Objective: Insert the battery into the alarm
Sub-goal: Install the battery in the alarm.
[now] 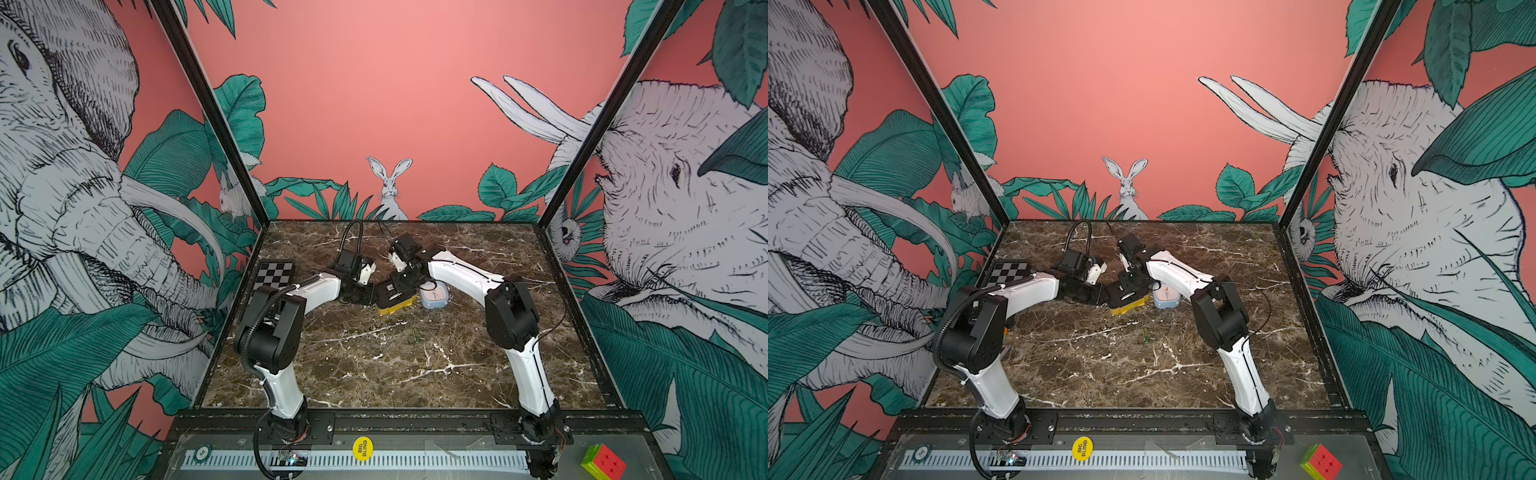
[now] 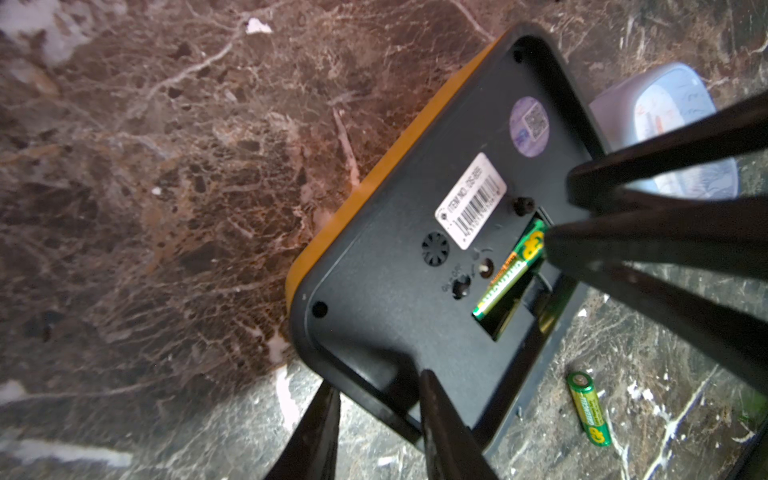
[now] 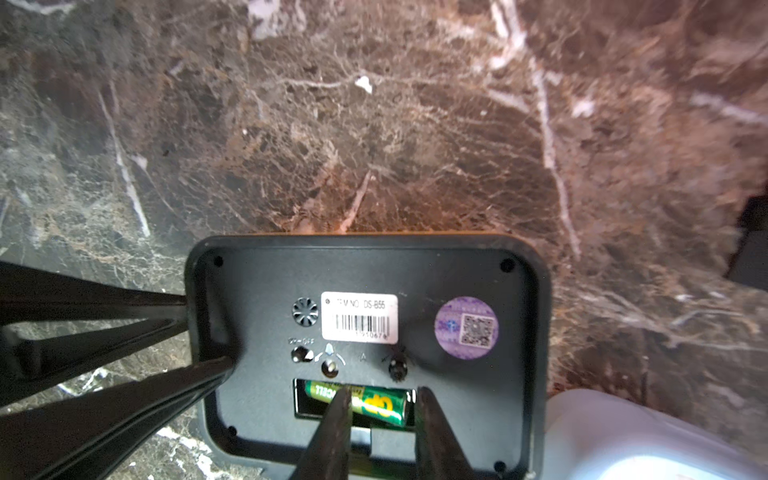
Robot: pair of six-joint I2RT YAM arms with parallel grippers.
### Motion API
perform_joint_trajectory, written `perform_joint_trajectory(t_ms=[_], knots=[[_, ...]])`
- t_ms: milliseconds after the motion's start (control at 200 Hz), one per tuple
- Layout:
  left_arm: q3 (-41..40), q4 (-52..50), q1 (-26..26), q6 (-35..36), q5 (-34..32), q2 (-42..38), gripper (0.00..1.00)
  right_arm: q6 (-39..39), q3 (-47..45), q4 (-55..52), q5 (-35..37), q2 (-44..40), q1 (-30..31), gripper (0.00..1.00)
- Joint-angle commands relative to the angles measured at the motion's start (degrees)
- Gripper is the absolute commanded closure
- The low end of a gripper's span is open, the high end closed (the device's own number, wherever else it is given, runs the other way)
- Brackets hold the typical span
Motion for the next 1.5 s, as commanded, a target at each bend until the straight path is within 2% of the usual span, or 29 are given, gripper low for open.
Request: perform_joint_trajectory(t_ms=[0, 565, 725, 860, 1080, 1220, 1496], knots=[[-2.12, -3.09, -0.3, 0.15, -4.62, 2.24, 0.66, -0.37, 0.79, -0.63, 1.93, -2.56, 0.15, 0.71], [-2.1, -3.17, -0.3, -0.04, -4.69, 2.6, 0.66, 0.42, -1.72, -3.26, -3.11, 0.4, 0.17, 0.84], [-2.13, -3.09, -0.28, -0.21, -4.7, 2.69, 0.66, 0.48, -2.51, -3.69, -2.81, 1.09, 0.18, 0.86], [-2.1, -3.18, -0.26, -0.19, -4.78, 2.6, 0.66, 0.46, -2.48, -4.31, -2.81, 1.66, 0.13, 0.91], [-1.92, -3.25, -0.29, -0.03, -4.6, 2.86, 0.66, 0.55, -2.34, -4.15, -2.88, 2.03, 0.16, 0.91], [-1.92, -3.36, -0.29, 0.09, -4.52, 2.86, 0.67, 0.46, -3.79, -1.07, -1.96, -0.7, 0.13, 0.91], [-1.75, -3.53, -0.26, 0.15, -4.41, 3.04, 0.67, 0.25, -2.69, -0.29, -0.03, -1.6, 0.08, 0.87]])
